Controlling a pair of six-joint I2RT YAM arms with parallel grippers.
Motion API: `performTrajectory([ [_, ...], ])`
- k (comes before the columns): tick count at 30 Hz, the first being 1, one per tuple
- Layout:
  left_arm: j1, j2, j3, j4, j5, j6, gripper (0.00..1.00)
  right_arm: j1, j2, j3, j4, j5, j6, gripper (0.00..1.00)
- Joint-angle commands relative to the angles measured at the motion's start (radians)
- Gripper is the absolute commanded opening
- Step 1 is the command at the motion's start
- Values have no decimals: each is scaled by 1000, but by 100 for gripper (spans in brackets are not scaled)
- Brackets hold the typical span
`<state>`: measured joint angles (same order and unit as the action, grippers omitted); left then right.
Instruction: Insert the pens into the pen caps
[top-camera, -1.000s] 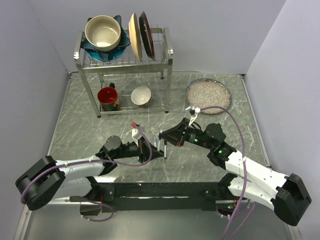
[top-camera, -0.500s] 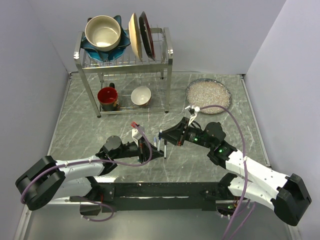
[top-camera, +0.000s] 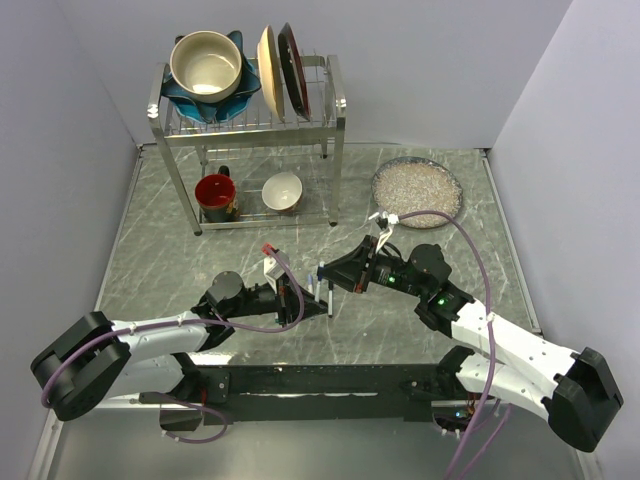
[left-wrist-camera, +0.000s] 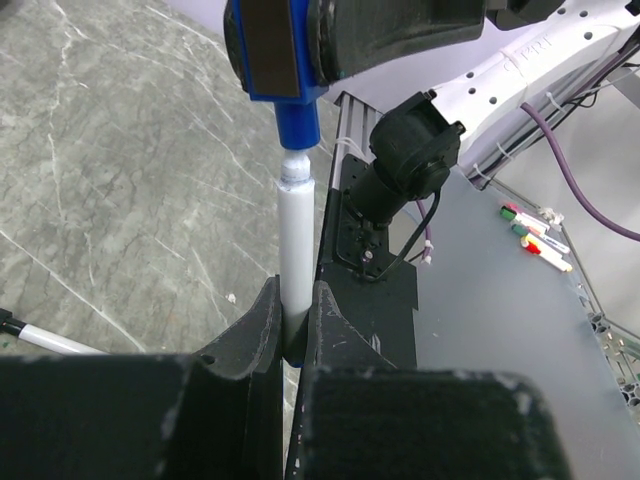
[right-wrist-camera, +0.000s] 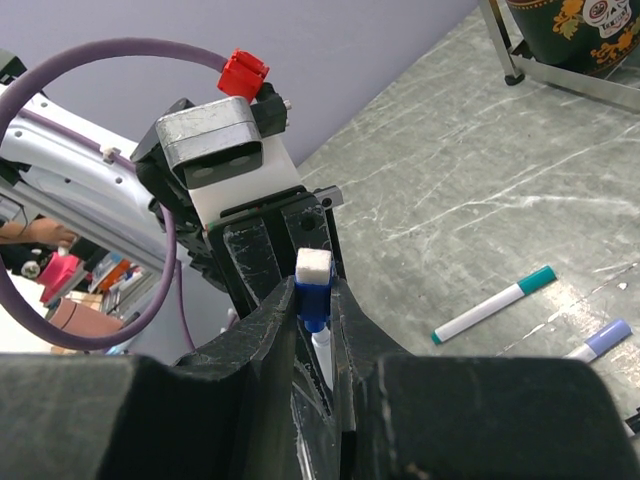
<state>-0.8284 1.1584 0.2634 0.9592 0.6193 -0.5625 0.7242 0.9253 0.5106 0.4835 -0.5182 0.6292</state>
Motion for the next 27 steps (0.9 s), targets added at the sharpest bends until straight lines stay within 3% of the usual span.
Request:
performTrajectory([
  [1,-3,-22,-3,53,-16,-3,1,11,-26,6,-9,-17,-37,0],
  [9,-3,-2,33,99,13,-50,1,53,-34,-53,-55,38,-103,0],
  [16,-2,-14,73,67,-52,-76,1,103,-51,-107,-82,70,-94,0],
  [27,14,27,223,-20,-115,-65,1,217,-25,-241,23,129,-14,0],
])
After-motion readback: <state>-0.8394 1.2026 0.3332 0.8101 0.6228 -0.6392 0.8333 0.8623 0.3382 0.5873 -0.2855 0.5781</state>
